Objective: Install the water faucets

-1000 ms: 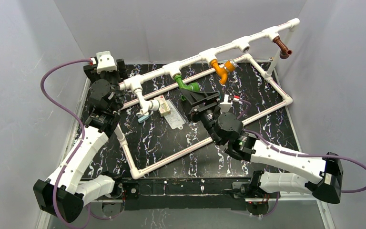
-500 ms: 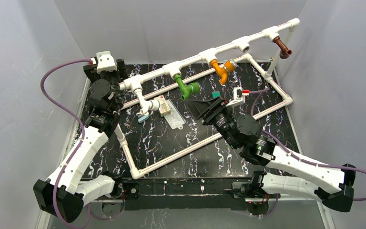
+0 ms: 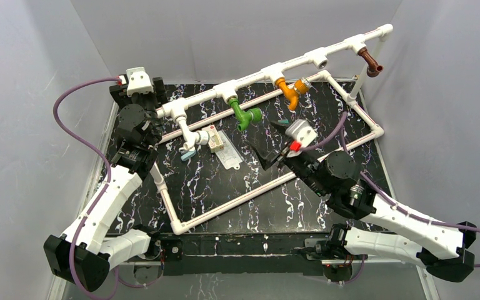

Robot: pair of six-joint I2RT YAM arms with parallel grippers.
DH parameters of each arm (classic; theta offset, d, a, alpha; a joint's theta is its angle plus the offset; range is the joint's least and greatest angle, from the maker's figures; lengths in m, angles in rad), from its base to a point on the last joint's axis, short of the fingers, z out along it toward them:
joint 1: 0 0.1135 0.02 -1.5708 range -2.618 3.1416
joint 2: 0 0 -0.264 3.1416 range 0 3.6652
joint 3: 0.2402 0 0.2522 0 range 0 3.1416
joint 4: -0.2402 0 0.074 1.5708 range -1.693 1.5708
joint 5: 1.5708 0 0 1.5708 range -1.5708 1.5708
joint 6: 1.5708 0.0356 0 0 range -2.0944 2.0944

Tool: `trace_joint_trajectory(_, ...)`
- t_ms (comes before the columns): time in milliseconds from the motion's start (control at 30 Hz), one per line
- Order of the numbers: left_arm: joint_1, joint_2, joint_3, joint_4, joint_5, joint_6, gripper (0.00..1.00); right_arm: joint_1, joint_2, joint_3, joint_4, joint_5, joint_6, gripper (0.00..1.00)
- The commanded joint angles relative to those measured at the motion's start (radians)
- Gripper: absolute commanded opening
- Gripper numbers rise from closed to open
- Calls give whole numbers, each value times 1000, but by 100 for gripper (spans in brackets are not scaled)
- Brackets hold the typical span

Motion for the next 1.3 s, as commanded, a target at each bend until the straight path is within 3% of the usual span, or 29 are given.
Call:
trace_joint_trajectory(0,-35,132,-147,-441,64,-20,74,2,-6,15,10,-123,-555,82)
trace_joint_trajectory(167,-35,131,-147,-441,65,-20,74,3,19,-9,69,-147,-885,86)
trace_joint_trajectory(467,-35,131,-147,-441,67,-20,74,2,149,-41,214,-133,-1172,88)
trace_joint_trajectory(800,-34,136,-147,-439,72,-23,74,2,304,-29,439,-8,-1255,81)
trace_joint_trajectory(1267,-35,137,-146,-441,77,-26,74,-12,353,-13,476,33,-1211,55)
